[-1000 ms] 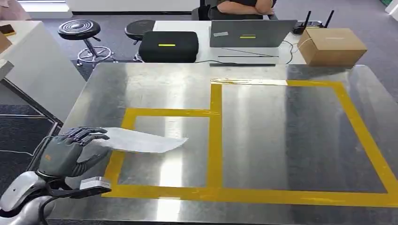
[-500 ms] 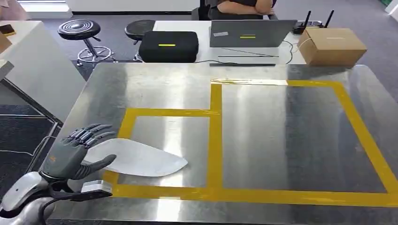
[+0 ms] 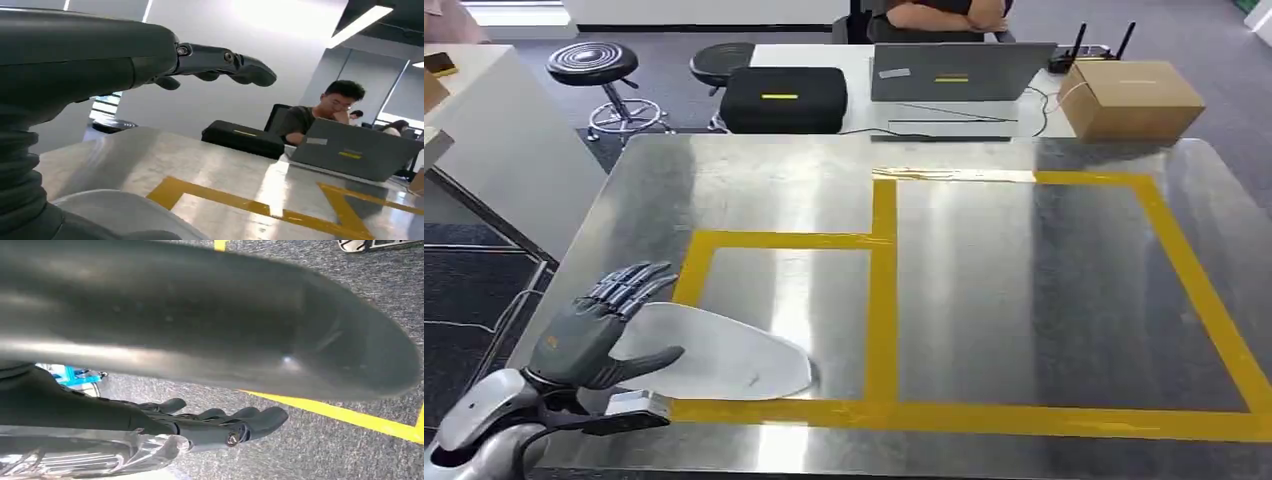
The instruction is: Take the parts from the cabinet and place them on the table.
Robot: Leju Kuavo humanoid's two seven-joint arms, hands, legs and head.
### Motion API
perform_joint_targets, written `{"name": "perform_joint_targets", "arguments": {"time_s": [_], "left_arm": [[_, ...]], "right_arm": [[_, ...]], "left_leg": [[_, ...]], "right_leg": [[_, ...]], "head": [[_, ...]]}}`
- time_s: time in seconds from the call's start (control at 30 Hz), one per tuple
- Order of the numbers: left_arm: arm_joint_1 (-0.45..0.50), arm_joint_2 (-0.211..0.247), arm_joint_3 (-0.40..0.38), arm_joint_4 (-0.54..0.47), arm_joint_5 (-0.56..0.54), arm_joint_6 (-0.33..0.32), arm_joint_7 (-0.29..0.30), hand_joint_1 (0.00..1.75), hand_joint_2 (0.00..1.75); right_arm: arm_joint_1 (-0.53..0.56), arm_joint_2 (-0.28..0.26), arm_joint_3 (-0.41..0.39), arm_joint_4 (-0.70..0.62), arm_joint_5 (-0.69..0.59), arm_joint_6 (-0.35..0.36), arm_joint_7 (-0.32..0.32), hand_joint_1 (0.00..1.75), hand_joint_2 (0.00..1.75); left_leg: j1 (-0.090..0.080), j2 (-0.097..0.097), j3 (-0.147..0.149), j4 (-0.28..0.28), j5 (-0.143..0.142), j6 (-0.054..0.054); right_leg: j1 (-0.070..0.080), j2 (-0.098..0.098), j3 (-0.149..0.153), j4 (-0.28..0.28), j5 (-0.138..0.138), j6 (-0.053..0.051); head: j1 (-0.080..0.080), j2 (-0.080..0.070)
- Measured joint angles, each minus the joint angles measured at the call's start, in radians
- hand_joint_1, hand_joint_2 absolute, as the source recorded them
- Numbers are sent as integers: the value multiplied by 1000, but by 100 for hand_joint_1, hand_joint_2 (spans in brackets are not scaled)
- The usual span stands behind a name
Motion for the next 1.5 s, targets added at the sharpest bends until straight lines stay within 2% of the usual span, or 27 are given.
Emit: {"name": "perform_joint_targets", "arguments": {"time_s": [0.13,0.27,0.37,0.53,0.6,0.63,0.67,0.77,0.8,0.83,0.87,0.93,0.97,1.0,1.07,1.1,1.13,1.17,1.2,1.23,1.27,1.3,1.33,1.37,1.43,1.47,1.5], "left_arm": [[14,-13,14,-1,132,57,-21,0,0],[31,-38,45,-12,170,105,-26,0,0],[32,-61,77,-43,186,108,-7,0,0],[43,-98,121,-69,180,130,11,0,0],[52,-110,139,-80,180,142,11,0,0],[58,-120,148,-86,182,149,11,0,0],[61,-128,154,-91,185,158,11,0,0],[71,-153,170,-96,191,177,11,0,0],[72,-158,173,-96,192,179,11,0,0],[72,-165,175,-96,192,181,11,0,0],[72,-168,176,-96,192,182,10,0,0],[72,-177,178,-96,192,183,9,0,0],[71,-178,179,-96,192,183,9,0,0],[74,-179,182,-96,192,183,10,0,0],[69,-181,185,-96,190,186,10,0,0],[71,-182,189,-95,190,187,10,0,0],[73,-184,195,-94,191,190,11,0,0],[75,-185,198,-93,191,192,11,0,0],[76,-187,200,-93,191,193,12,0,0],[74,-188,201,-93,191,196,12,0,0],[72,-189,202,-93,188,199,14,0,0],[73,-191,203,-91,182,201,17,0,0],[73,-192,203,-88,180,201,20,0,0],[73,-193,205,-87,180,202,21,0,0],[72,-195,207,-85,178,203,23,0,0],[69,-195,208,-85,178,204,23,0,0],[62,-196,209,-85,177,204,23,0,0]], "right_arm": [[1,0,0,0,-6,-1,-6,0,0],[-3,0,0,0,-23,-8,-49,0,0],[-13,0,0,0,-29,-9,-52,0,0],[-15,1,0,0,-42,-22,-68,0,0],[-15,3,0,0,-42,-57,-88,0,0],[-13,3,0,0,-38,-77,-95,0,0],[-12,3,0,0,-37,-95,-99,0,0],[-11,3,0,0,-34,-76,-75,0,0],[-12,3,0,0,-35,-60,-63,0,0],[-12,3,0,0,-37,-51,-55,0,0],[-12,3,0,0,-39,-48,-53,0,0],[-14,3,0,0,-43,-40,-55,0,0],[-18,3,0,0,-48,-37,-58,0,0],[-17,10,0,-2,-52,-31,-63,0,0],[-15,10,0,-2,-60,-22,-73,0,0],[-14,10,0,-2,-63,-18,-76,0,0],[-12,10,0,-2,-67,-11,-79,0,0],[-12,10,0,-2,-69,-9,-81,0,0],[-11,10,-1,-2,-71,-7,-80,0,0],[-10,10,-1,-2,-71,-5,-80,0,0],[-10,10,-1,-2,-69,-4,-79,0,0],[-10,10,0,-2,-66,-3,-76,0,0],[-8,10,0,-2,-61,-3,-74,0,0],[-7,10,0,-2,-58,-2,-74,0,0],[-6,10,0,-2,-57,-2,-73,0,0],[-7,11,0,-2,-58,-1,-73,0,0],[-4,11,0,-2,-59,-1,-72,0,0]], "left_leg": [[0,0,0,0,0,0],[-2,0,-1,2,-2,3],[-4,0,-1,5,-5,7],[-11,0,-2,12,-14,19],[-11,0,1,9,-5,28],[-3,5,5,-2,1,32],[-2,5,4,-3,3,35],[0,7,-8,-2,9,36],[2,7,-14,-2,14,34],[4,6,-21,-2,21,30],[7,6,-28,-1,27,25],[17,5,-45,2,43,9],[16,4,-50,8,51,-1],[16,3,-44,-1,60,-7],[14,2,-38,-3,75,-20],[16,1,-38,-11,88,-24],[20,1,-45,-12,93,-32],[22,2,-57,2,47,-33],[21,2,-73,53,-29,-33],[18,2,-97,142,-108,-34],[18,2,-115,227,-162,-35],[18,2,-124,299,-191,-35],[17,2,-117,339,-191,-33],[17,2,-89,332,-170,-30],[17,4,22,217,-120,-23],[15,22,97,127,-124,-20],[8,51,158,43,-150,-20]], "right_leg": [[0,0,0,0,0,0],[-1,0,1,-1,0,2],[-3,0,2,-1,-1,4],[-10,-1,10,-1,-5,15],[-12,0,15,-4,1,23],[-13,0,10,5,-14,26],[-12,-2,3,33,-48,31],[-19,-1,-82,265,-187,44],[-21,-1,-94,309,-200,48],[-22,-2,-78,299,-188,50],[-23,-2,-44,249,-160,53],[-29,-2,73,57,-84,61],[-34,-1,109,-19,-94,68],[-25,9,108,3,-79,59],[-23,10,88,13,-73,27],[-20,9,81,17,-68,20],[-22,6,64,15,-54,8],[-22,0,52,16,-40,-3],[-21,0,38,14,-26,-10],[-20,-1,24,14,-11,-14],[-18,-1,5,15,3,-16],[-16,-1,-13,16,16,-16],[-15,-2,-33,17,29,-15],[-15,-2,-48,17,41,-13],[-15,-8,-76,18,61,-7],[-14,-11,-83,19,70,-4],[-7,-13,-87,23,75,2]], "head": [[0,0],[0,0],[0,0],[0,0],[-1,0],[-1,0],[3,0],[3,0],[2,0],[2,0],[3,0],[3,0],[3,0],[3,0],[-6,0],[-8,0],[-7,0],[-11,0],[-9,0],[-12,0],[-13,0],[-14,0],[-14,0],[-14,0],[-16,0],[-18,0],[-21,0]]}}
